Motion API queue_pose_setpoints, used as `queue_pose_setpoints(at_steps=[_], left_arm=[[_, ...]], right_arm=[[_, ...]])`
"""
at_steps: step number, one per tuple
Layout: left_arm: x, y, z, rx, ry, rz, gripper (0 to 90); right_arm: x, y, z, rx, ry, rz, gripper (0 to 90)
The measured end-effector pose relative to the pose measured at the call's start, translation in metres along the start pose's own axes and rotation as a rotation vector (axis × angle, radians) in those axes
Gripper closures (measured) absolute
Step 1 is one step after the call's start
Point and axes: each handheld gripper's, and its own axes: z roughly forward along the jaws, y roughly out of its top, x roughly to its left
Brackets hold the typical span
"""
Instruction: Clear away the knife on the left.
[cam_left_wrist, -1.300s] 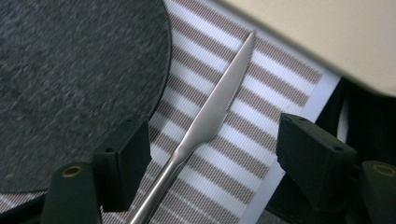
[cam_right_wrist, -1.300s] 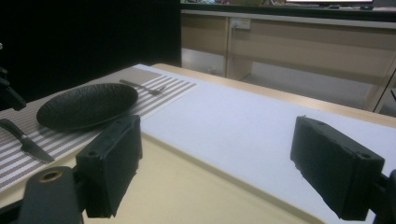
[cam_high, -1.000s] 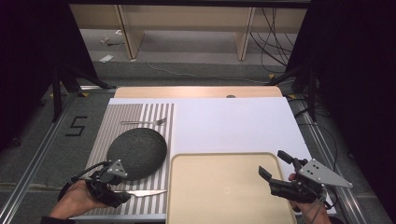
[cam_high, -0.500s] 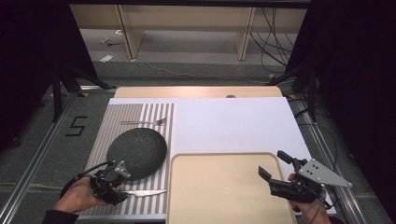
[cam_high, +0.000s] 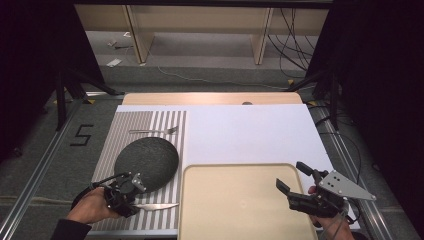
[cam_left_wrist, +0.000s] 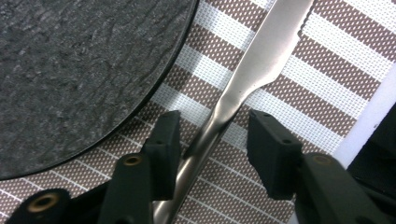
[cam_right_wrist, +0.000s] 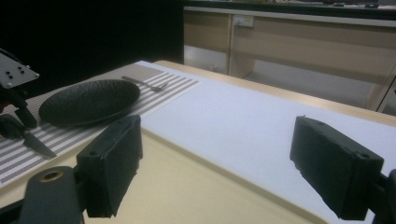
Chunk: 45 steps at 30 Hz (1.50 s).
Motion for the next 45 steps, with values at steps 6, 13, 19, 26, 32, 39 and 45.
queue_pose_setpoints(at_steps=[6, 13, 19, 26, 32, 39, 45], left_arm=[[0.001, 0.004, -0.001, 0.045, 0.001, 0.019, 62.5], [-0.001, 0.010, 0.000, 0.105, -0.001, 0.069, 70.3], [0.000, 0.011, 0.000, 0.123, -0.018, 0.111, 75.5], [-0.003, 0.011, 0.000, 0.124, -0.009, 0.158, 79.5], [-0.003, 0.012, -0.001, 0.127, -0.007, 0.144, 79.8], [-0.011, 0.017, -0.005, 0.120, -0.027, 0.148, 80.0], [-0.022, 0.028, -0.023, 0.079, -0.035, 0.128, 80.0]], right_arm=[[0.000, 0.000, 0.000, 0.002, 0.000, -0.002, 18.0], [0.000, 0.000, 0.000, 0.004, 0.000, -0.003, 18.0], [0.001, 0.000, 0.000, 0.004, 0.001, -0.002, 18.1], [0.000, 0.000, 0.000, 0.005, 0.005, 0.011, 18.4], [0.000, 0.000, 0.000, 0.005, 0.003, 0.013, 18.4], [0.000, 0.000, 0.001, 0.006, 0.003, 0.014, 18.5], [0.000, 0.000, 0.001, 0.007, 0.002, 0.015, 18.4]])
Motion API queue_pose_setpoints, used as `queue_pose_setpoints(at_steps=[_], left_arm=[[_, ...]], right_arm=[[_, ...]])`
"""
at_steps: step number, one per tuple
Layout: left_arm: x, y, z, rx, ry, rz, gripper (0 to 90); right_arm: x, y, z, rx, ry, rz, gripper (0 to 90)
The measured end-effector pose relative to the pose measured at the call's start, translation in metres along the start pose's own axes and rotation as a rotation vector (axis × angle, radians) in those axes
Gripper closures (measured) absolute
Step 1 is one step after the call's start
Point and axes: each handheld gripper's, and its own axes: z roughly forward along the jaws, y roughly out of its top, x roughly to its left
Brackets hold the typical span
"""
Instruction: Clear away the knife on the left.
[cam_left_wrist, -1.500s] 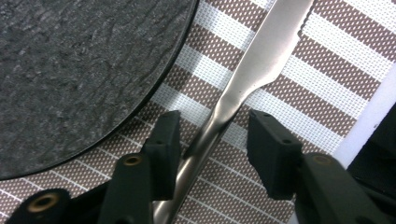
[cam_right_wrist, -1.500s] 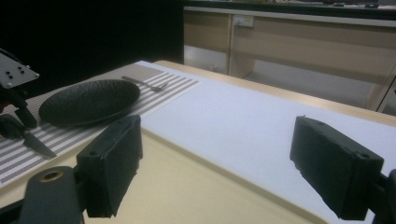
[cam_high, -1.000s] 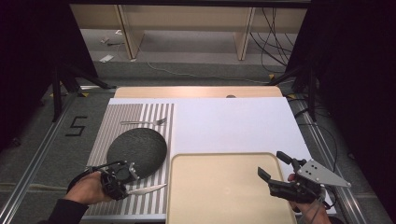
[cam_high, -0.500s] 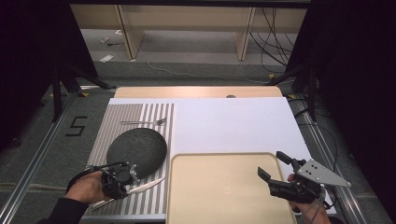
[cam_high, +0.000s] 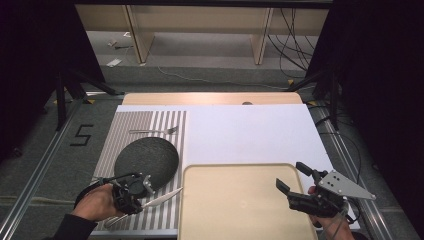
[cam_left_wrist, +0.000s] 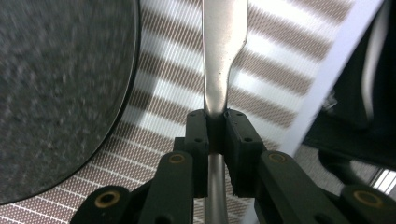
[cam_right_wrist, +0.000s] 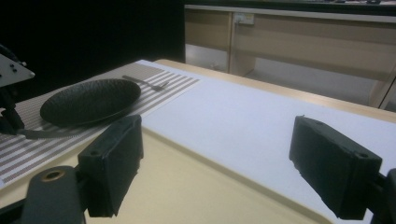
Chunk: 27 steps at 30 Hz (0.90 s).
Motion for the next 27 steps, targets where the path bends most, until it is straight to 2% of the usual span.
queue_pose_setpoints(at_steps=[6, 15, 20, 21, 27], left_arm=[[-0.011, 0.018, -0.018, -0.082, -0.009, -0.052, 80.0], [-0.028, 0.042, -0.034, -0.191, -0.028, -0.063, 79.9], [-0.033, 0.053, -0.039, -0.259, -0.068, -0.062, 79.9], [-0.034, 0.056, -0.039, -0.270, -0.089, -0.073, 79.9], [-0.041, 0.074, -0.040, -0.297, -0.125, -0.083, 80.0]], right_arm=[[0.000, 0.000, 0.000, -0.003, 0.002, 0.001, 18.5], [0.000, 0.000, 0.000, 0.003, 0.001, 0.002, 18.5], [0.000, 0.000, 0.000, 0.000, 0.001, 0.001, 18.5], [0.000, 0.000, 0.000, 0.000, 0.001, 0.002, 18.5], [-0.001, 0.000, 0.000, 0.001, -0.003, 0.005, 18.5]])
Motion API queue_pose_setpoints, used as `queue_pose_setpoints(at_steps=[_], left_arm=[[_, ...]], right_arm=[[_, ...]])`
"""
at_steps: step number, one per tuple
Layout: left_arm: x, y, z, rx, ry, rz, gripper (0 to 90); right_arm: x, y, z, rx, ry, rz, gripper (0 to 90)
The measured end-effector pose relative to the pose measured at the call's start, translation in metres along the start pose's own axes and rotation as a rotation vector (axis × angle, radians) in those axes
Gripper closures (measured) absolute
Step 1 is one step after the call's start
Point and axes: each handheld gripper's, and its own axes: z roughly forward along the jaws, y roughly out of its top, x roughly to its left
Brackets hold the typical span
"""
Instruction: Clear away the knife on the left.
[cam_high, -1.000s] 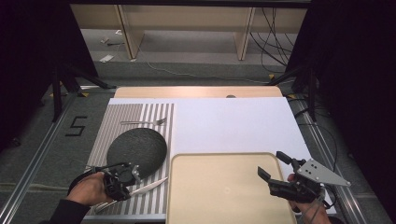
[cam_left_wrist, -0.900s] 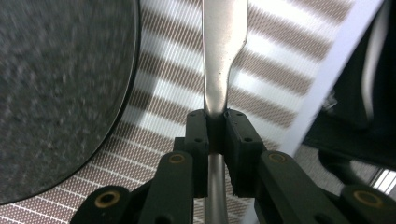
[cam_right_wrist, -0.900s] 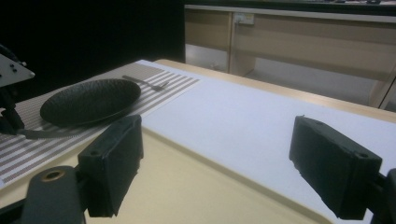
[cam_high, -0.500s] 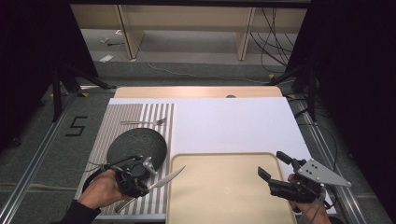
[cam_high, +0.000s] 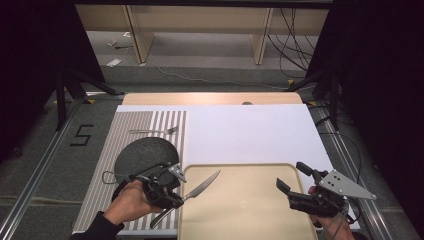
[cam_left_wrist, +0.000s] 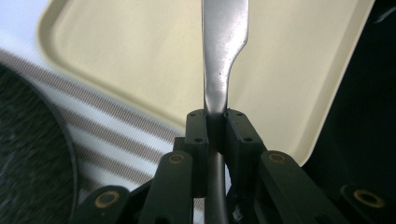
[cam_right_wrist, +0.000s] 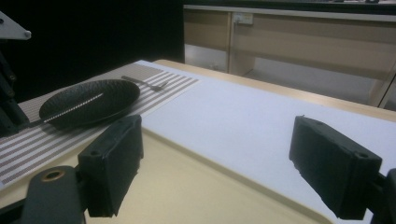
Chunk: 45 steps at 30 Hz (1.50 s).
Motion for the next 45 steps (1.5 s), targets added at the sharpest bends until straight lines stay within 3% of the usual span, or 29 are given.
queue_pose_setpoints(at_steps=[5, 15, 19, 23, 27, 35, 39, 45], left_arm=[[-0.004, 0.013, 0.007, -0.013, -0.023, -0.004, 80.0], [-0.003, 0.021, 0.018, -0.027, -0.060, -0.030, 80.0], [0.000, 0.023, 0.020, -0.084, -0.093, -0.065, 80.0], [-0.001, 0.027, 0.028, -0.064, -0.107, -0.077, 79.9], [-0.001, 0.031, 0.034, -0.071, -0.149, -0.124, 79.9], [-0.002, 0.035, 0.045, -0.037, -0.173, -0.174, 79.9], [-0.001, 0.038, 0.053, -0.030, -0.218, -0.183, 79.8], [0.004, 0.039, 0.067, -0.001, -0.239, -0.208, 79.8]], right_arm=[[0.000, 0.000, 0.000, -0.006, 0.001, 0.002, 18.5], [0.000, 0.000, 0.000, -0.007, 0.002, 0.003, 18.6], [0.000, 0.000, -0.001, -0.006, 0.002, -0.002, 18.6], [0.000, 0.000, 0.000, -0.006, 0.003, -0.002, 18.6], [0.000, 0.000, -0.001, -0.006, 0.000, -0.001, 18.6], [0.000, 0.000, -0.001, -0.006, -0.001, -0.001, 18.7], [0.000, 0.000, 0.000, -0.006, 0.000, -0.003, 18.7], [0.001, 0.000, -0.001, -0.006, 0.000, -0.003, 18.7]])
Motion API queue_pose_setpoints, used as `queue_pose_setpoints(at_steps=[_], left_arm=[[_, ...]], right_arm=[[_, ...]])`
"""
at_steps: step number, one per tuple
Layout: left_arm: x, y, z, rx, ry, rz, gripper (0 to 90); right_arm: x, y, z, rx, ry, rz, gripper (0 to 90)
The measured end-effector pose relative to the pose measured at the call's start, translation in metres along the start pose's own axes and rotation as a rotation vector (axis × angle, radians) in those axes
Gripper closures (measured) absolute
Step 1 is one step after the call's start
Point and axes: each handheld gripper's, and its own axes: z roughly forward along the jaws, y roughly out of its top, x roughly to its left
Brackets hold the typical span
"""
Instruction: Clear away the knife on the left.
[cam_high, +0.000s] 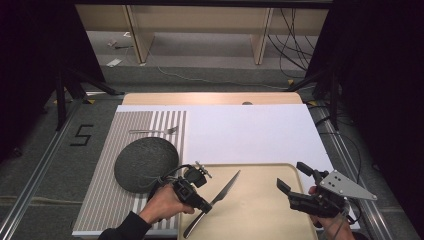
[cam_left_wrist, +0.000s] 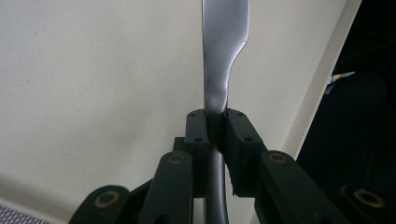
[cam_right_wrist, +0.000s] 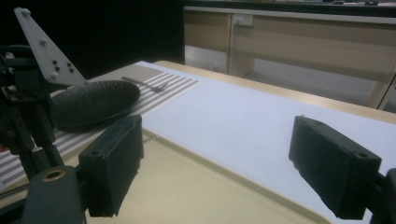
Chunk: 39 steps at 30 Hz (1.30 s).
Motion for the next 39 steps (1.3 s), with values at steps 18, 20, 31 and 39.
queue_pose_setpoints(at_steps=[18, 20, 31, 39], left_arm=[[0.016, -0.002, 0.025, 0.029, -0.031, -0.107, 79.7], [0.017, -0.003, 0.026, 0.038, -0.027, -0.108, 79.6], [0.013, -0.004, 0.030, 0.032, 0.021, -0.100, 79.1], [-0.010, 0.001, 0.016, -0.071, 0.078, 0.065, 54.6]], right_arm=[[0.000, 0.001, 0.000, -0.004, 0.003, -0.001, 18.9], [0.000, 0.001, 0.000, -0.005, 0.003, -0.003, 18.9], [0.001, 0.001, 0.000, -0.005, 0.006, -0.004, 18.9], [0.001, 0.001, 0.000, -0.003, 0.007, -0.005, 19.0]])
